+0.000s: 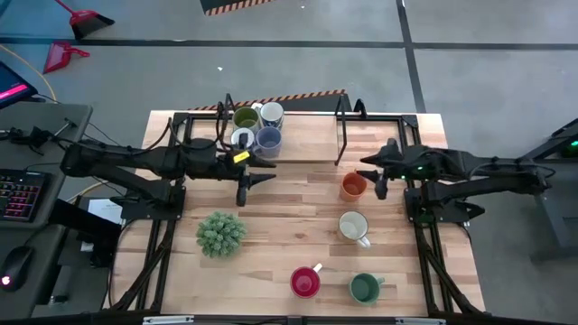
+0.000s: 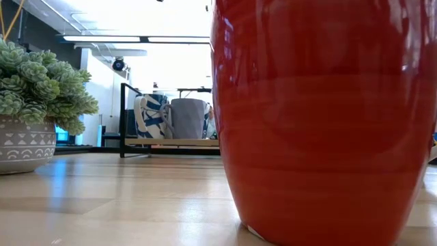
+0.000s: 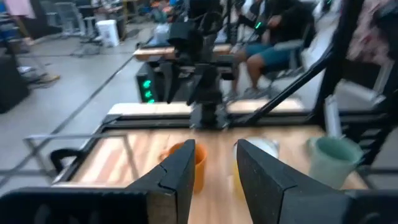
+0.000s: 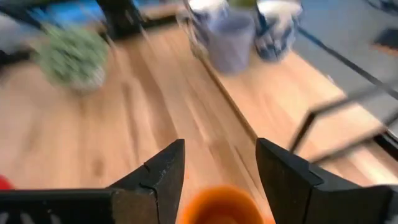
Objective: Place coffee mugs
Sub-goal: Put the orange mug on the shelf
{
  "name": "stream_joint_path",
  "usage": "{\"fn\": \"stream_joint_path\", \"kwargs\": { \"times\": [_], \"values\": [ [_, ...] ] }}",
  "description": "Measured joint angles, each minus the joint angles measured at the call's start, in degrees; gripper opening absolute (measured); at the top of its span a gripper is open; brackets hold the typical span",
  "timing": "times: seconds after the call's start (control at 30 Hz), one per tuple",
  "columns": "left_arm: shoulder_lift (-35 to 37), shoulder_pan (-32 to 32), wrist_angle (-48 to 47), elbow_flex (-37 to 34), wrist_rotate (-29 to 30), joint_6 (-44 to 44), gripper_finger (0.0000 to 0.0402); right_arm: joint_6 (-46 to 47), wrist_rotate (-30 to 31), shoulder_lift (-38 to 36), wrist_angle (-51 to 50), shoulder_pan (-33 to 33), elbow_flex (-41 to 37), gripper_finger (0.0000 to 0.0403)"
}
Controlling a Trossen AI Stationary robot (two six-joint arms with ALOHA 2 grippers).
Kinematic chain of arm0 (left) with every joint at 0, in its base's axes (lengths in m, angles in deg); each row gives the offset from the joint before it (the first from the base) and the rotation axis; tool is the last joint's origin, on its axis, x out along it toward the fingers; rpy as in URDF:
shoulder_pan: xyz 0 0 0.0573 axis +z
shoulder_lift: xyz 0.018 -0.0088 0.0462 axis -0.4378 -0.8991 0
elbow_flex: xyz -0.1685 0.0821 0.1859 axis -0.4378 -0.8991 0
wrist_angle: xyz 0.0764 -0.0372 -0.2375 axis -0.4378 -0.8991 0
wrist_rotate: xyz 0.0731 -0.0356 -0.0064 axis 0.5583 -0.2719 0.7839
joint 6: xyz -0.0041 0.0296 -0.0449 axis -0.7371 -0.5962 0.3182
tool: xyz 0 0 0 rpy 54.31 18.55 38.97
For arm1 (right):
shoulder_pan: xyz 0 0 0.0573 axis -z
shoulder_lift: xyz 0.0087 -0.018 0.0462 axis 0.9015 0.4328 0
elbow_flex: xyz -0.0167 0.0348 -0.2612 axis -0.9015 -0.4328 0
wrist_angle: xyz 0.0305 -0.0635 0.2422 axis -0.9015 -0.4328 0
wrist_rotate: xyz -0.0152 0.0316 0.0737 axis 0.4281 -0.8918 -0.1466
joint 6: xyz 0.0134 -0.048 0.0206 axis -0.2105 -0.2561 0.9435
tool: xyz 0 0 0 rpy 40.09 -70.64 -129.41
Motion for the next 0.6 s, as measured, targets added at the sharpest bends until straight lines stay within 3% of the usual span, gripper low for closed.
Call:
{"fn": "stream_joint_path", "kwargs": {
  "times": [0.27,0.4,0.6],
  "values": [
    [0.0,-4.2,-6.9,0.9,5.4,3.7,0.0088,3.9,3.3,7.7,-9.1,0.2,1.4,0.0179],
    [0.0,-5.2,-7.0,0.9,6.4,4.0,0.0086,2.7,6.5,13.5,-19.2,2.1,9.3,0.0179],
    [0.0,-5.3,-7.6,0.9,6.4,4.1,0.0085,0.4,1.9,22.2,-32.2,6.6,18.2,0.0179]
  ]
}}
